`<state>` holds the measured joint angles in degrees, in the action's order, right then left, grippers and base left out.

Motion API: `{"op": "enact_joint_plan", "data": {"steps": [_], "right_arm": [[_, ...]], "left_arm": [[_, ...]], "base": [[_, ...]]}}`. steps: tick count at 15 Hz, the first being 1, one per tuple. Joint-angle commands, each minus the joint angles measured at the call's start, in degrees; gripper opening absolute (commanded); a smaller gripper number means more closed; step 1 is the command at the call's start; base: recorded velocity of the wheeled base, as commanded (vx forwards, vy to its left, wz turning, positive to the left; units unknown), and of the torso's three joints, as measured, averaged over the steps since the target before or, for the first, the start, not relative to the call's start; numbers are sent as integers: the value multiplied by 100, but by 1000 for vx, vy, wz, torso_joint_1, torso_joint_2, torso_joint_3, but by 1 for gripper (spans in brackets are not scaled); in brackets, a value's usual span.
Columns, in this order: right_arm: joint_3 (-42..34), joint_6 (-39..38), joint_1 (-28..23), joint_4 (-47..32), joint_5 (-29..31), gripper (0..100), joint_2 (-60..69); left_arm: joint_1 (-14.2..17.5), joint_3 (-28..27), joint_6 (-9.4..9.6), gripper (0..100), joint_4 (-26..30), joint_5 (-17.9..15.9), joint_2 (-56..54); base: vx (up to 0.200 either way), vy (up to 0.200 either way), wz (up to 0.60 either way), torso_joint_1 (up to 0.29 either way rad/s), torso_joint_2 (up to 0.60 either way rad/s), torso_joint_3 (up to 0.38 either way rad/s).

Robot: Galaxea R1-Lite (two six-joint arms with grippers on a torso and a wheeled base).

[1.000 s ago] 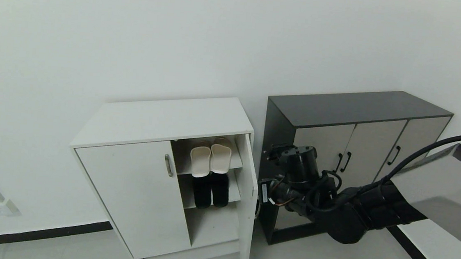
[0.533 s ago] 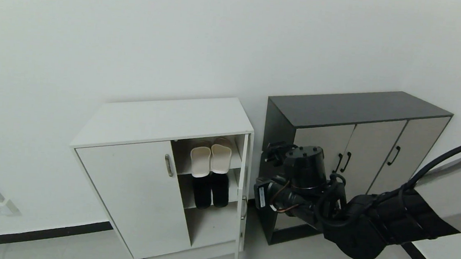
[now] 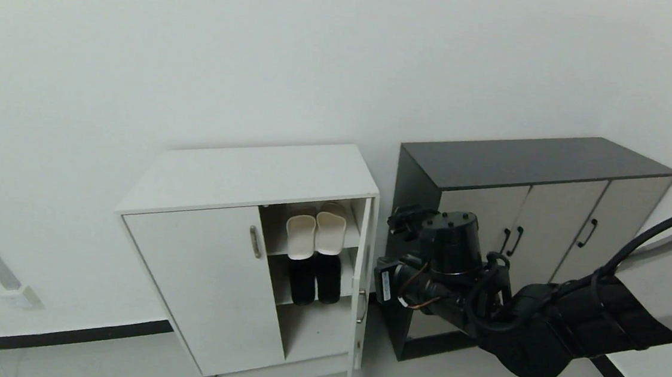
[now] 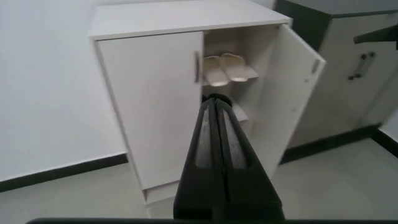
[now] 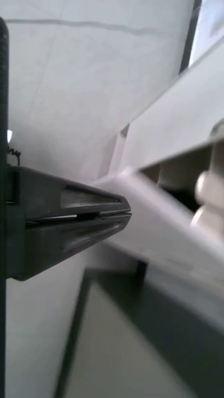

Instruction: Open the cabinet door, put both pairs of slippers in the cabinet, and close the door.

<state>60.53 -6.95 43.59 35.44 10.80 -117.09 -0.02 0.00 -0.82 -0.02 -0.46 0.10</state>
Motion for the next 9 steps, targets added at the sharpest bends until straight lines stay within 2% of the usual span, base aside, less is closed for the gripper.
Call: {"op": "enact_joint_plan", "data": {"steps": [1, 2, 5, 7, 9], "right_arm": [[-23, 1, 9, -2, -8, 0, 2], [-6, 1, 0, -2, -8, 0, -7], [-41, 150, -97, 104, -17, 0, -7], [-155, 176, -141, 271, -280, 0, 55], [-234, 466, -237, 323, -245, 0, 143]], "left_arm": [[2, 0, 3, 0, 2, 2, -1], [2, 0, 3, 0, 2, 2, -1], [2, 0, -6, 0, 2, 2, -1], [2, 0, -6, 0, 2, 2, -1], [-6, 0, -6, 0, 2, 2, -1]], "base": [[0, 0, 600, 7, 2, 7], [0, 0, 600, 17, 12, -2], [0, 0, 0, 0, 0, 0], [0, 0, 0, 0, 0, 0], [0, 0, 0, 0, 0, 0]]}}
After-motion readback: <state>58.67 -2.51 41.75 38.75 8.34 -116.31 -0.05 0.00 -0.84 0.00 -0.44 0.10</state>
